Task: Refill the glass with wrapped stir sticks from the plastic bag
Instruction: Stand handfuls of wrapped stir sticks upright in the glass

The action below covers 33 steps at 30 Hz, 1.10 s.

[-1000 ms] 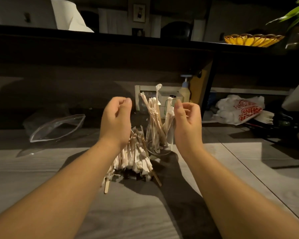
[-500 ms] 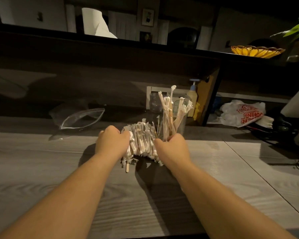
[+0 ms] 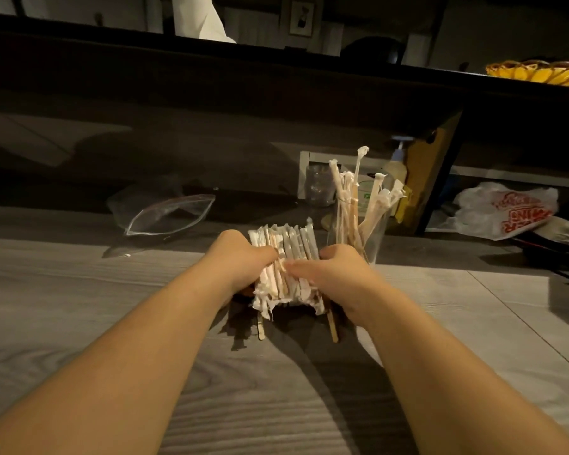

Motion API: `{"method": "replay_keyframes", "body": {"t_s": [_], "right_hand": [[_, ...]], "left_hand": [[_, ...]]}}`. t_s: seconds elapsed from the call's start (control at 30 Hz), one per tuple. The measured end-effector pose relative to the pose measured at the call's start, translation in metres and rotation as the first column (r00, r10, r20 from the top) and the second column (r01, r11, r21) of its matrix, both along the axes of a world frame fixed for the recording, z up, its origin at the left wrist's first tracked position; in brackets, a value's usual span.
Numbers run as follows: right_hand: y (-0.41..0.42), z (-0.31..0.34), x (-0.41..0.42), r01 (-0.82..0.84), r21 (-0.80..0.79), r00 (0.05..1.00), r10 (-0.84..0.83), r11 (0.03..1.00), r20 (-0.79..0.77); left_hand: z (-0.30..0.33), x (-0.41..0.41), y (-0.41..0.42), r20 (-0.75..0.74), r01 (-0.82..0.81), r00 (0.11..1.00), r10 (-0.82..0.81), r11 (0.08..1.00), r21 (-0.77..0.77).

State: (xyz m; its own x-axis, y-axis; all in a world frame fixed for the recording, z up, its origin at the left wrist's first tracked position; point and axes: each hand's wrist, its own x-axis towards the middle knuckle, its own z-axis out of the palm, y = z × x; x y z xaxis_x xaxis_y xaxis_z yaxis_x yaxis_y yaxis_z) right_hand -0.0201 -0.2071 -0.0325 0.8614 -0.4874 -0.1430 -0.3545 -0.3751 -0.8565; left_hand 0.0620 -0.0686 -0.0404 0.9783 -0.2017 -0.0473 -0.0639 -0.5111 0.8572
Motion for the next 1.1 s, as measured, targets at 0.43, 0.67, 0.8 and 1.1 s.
{"method": "replay_keyframes", "body": {"t_s": [0.43,0.67,0.8,1.1], "right_hand": [[-0.008,0.001,-0.001,0.045,0.028,0.996,-0.047,0.999,0.075],[-0.008,0.003,-0.003,-0.003,-0.044,0.985,0.01,0.999,0.17],[-0.009,0.002,-0.005,-0.006,-0.077,0.981,0.021,0.997,0.194],[-0.006,0.003,-0.003,0.019,-0.086,0.899,0.02,0.996,0.437]], "left_hand": [[-0.005,0.001,0.001,0.047,-0.053,0.997,0.059,0.992,-0.118],[0.005,-0.004,0.0,0.011,-0.046,0.999,0.05,0.966,-0.256],[0.004,-0.004,-0.001,0.055,-0.051,0.996,0.065,0.971,-0.233],[0.007,-0.007,0.0,0.372,-0.064,0.914,0.164,0.962,-0.266]]}}
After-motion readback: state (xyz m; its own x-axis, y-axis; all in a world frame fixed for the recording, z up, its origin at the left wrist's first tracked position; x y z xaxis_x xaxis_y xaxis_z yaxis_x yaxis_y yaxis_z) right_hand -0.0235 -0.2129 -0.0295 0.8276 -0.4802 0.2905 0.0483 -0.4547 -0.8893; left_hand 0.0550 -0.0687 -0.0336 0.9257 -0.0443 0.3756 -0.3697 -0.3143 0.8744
